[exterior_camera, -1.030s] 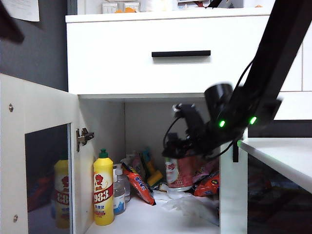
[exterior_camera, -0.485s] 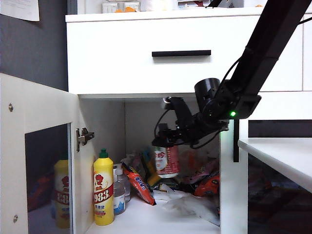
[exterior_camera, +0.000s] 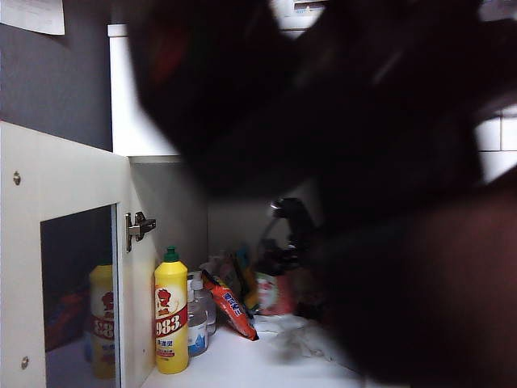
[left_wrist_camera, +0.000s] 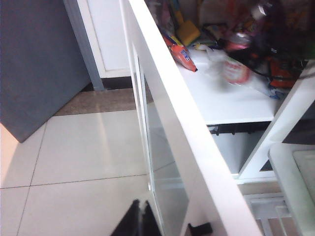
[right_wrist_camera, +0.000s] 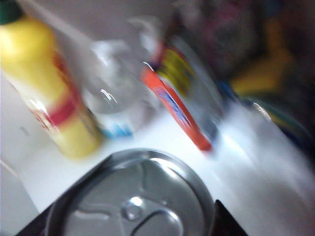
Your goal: Open the left door of the white cabinet, pick up a can of beverage from the table on the right, place it inside the cabinet, and finally close the cabinet door.
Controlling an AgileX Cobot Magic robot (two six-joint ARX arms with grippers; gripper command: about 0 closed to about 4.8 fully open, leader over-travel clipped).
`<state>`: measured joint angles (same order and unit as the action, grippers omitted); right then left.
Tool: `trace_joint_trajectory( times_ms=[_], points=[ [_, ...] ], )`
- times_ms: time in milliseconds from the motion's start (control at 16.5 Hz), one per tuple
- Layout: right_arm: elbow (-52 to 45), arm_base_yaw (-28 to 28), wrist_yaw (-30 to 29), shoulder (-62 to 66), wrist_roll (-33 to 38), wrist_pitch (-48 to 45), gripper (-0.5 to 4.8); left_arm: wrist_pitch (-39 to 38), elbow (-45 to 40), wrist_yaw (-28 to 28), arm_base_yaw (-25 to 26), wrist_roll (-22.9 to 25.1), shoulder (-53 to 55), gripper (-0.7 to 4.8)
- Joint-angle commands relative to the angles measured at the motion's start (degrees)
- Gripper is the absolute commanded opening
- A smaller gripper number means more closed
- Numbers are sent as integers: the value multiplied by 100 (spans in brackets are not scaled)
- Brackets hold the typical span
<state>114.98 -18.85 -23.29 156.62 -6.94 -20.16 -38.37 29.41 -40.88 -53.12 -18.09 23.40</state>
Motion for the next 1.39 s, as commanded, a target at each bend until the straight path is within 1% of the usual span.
trace_joint_trajectory(
  times_ms=[61, 121, 303, 363, 485, 606, 727, 787, 848, 969, 1151, 1211, 1333, 1393],
  points=[
    [686, -76, -236, 415, 437, -273, 147, -15, 13, -28, 4, -103, -7, -5],
    [894, -109, -402, 599, 586, -299, 147, -20, 13, -26, 4, -103, -7, -5],
    [1043, -153, -374, 664, 590, -302, 146, -31, 13, -26, 7, -149, -4, -5],
    [1045, -153, -310, 686, 540, -448, 146, -28, 13, -26, 7, -149, -4, -5],
    [1176, -125, 210, 811, 157, -671, 146, -35, 13, -24, 7, -188, -7, -5],
    [1781, -59, 199, 1049, -101, -138, 146, -57, 13, -26, 4, -192, -7, -5],
    [2352, -55, 376, 1296, -236, 282, 138, -61, 13, -26, 7, -208, -7, -5],
    [2555, -57, 411, 1368, -236, 516, 130, -63, 13, -26, 7, -208, -4, -5],
    [2693, -57, 409, 1397, -223, 837, 111, -66, 13, -26, 7, -208, -4, -5],
    [2835, -55, 352, 1386, -24, 1550, 112, -68, 13, -28, 7, -208, -4, -5],
    [2837, -33, 144, 1364, 337, 1816, 112, -68, 13, -31, 9, -208, -4, -5],
    [2837, -24, 197, 1360, 398, 1818, 112, -68, 13, -37, 15, -208, -4, -5],
    [2833, -22, 713, 1364, 391, 1561, 112, -72, 13, -44, 33, -208, -4, -5],
    [2833, -17, 640, 1419, 389, 1200, 112, -76, 13, -46, 33, -208, -2, -5]
  ],
)
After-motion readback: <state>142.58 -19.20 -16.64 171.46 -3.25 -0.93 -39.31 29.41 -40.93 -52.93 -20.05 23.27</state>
